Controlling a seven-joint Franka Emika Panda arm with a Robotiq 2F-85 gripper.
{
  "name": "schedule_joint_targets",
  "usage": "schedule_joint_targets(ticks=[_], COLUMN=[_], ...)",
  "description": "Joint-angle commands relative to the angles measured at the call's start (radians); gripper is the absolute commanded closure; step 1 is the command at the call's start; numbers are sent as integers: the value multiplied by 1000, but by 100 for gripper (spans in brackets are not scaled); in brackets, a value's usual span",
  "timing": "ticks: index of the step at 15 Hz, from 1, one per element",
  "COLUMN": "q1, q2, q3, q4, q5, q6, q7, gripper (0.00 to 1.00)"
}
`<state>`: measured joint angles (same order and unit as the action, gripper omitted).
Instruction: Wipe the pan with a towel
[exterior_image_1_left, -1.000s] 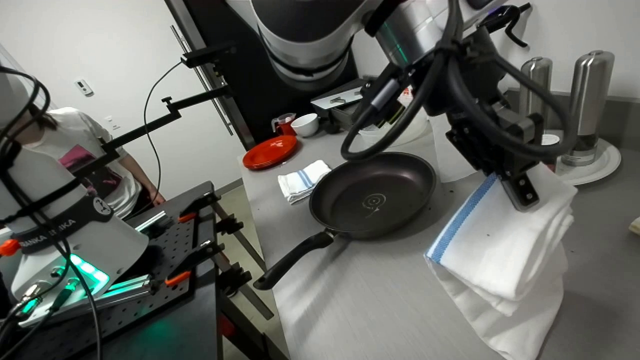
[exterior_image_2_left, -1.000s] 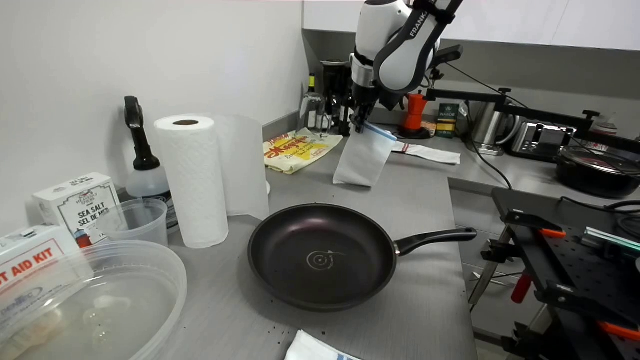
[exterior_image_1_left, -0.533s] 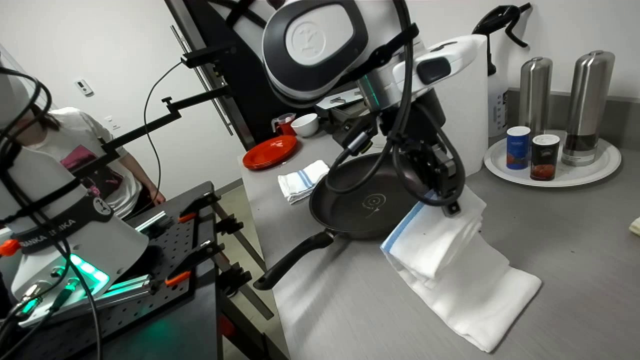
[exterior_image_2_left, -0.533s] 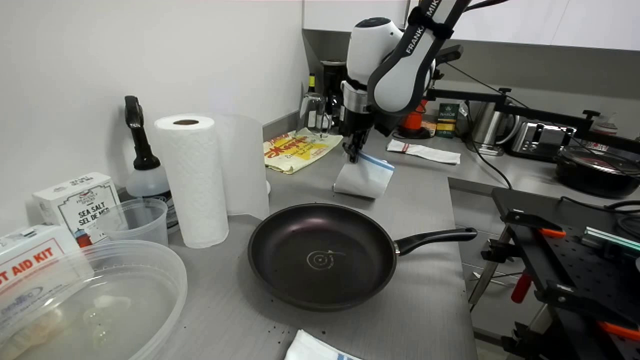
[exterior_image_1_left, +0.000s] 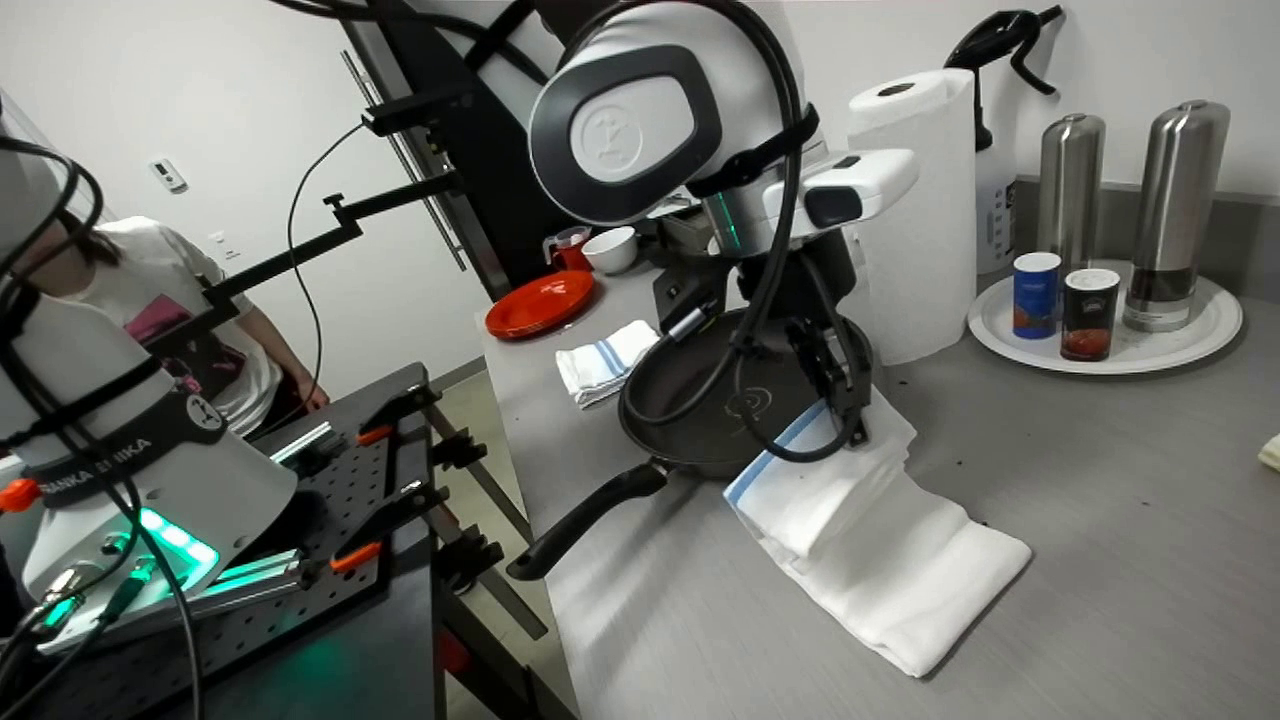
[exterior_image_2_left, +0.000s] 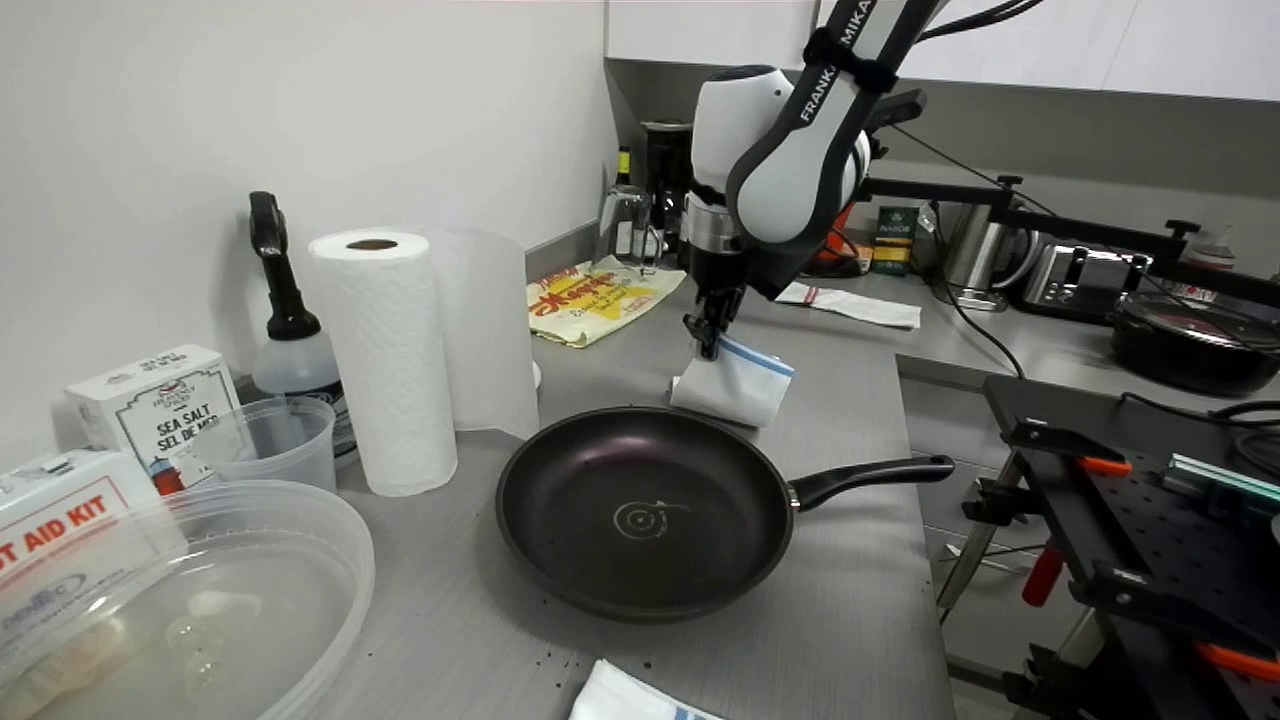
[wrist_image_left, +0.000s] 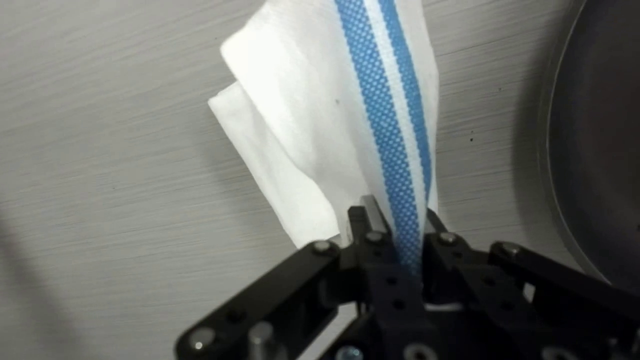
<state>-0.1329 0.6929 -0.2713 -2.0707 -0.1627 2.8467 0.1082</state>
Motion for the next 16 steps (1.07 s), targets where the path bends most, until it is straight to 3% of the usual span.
schedule_joint_targets(ticks=[1,7,16], q1=[-62,-104,-22], q2=[17,99,242], q3=[51,57,-56], q4=[27,93,181], q5=[69,93,54], q6=[-17,15,94], q7=[-41,-53,-21], gripper=[97,97,97])
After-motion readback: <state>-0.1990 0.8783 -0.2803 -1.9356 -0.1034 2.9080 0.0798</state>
